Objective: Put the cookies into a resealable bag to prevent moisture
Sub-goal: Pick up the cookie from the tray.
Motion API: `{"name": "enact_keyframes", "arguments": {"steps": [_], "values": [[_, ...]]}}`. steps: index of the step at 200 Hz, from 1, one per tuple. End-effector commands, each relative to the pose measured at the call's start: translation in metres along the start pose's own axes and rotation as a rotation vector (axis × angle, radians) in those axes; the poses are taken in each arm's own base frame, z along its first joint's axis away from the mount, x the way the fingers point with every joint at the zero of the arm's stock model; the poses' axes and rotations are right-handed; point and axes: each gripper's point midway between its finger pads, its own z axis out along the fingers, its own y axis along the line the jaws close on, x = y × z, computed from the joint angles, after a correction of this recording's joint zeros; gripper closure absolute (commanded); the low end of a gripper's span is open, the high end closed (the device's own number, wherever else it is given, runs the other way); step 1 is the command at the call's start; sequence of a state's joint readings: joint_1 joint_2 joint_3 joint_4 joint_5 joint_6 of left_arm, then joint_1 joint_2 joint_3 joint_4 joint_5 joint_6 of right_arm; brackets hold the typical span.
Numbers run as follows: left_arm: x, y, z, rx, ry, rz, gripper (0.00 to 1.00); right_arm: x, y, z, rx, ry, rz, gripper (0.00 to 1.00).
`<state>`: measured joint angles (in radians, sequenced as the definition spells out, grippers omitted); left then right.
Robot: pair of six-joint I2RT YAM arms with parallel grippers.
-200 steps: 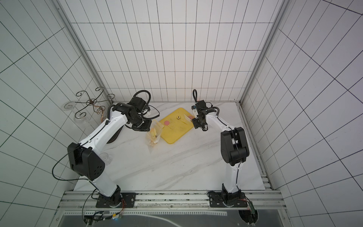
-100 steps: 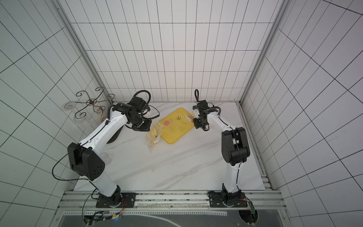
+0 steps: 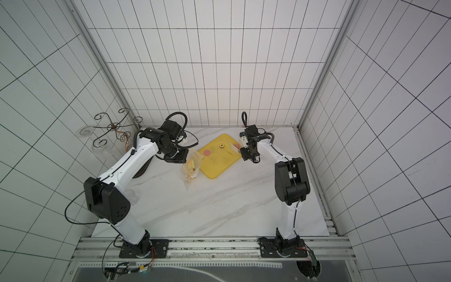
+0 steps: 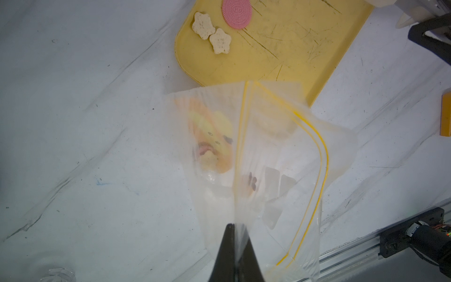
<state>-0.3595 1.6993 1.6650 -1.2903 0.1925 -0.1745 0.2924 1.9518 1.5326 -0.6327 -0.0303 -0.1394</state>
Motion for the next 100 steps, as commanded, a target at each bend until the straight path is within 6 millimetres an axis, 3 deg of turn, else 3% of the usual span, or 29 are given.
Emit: {"name": "enact_keyframes", "arguments": {"steps": [1, 100], "values": [[-0.002, -0.004, -0.001, 0.014, -0.011, 0.023, 1.0, -0.013, -0.004, 0.001, -0.007, -0.013, 0.01, 0.49], [-0.002, -0.005, -0.001, 0.016, -0.013, 0.025, 1.0, -0.039, 0.008, 0.01, -0.034, -0.04, -0.02, 0.51]]}}
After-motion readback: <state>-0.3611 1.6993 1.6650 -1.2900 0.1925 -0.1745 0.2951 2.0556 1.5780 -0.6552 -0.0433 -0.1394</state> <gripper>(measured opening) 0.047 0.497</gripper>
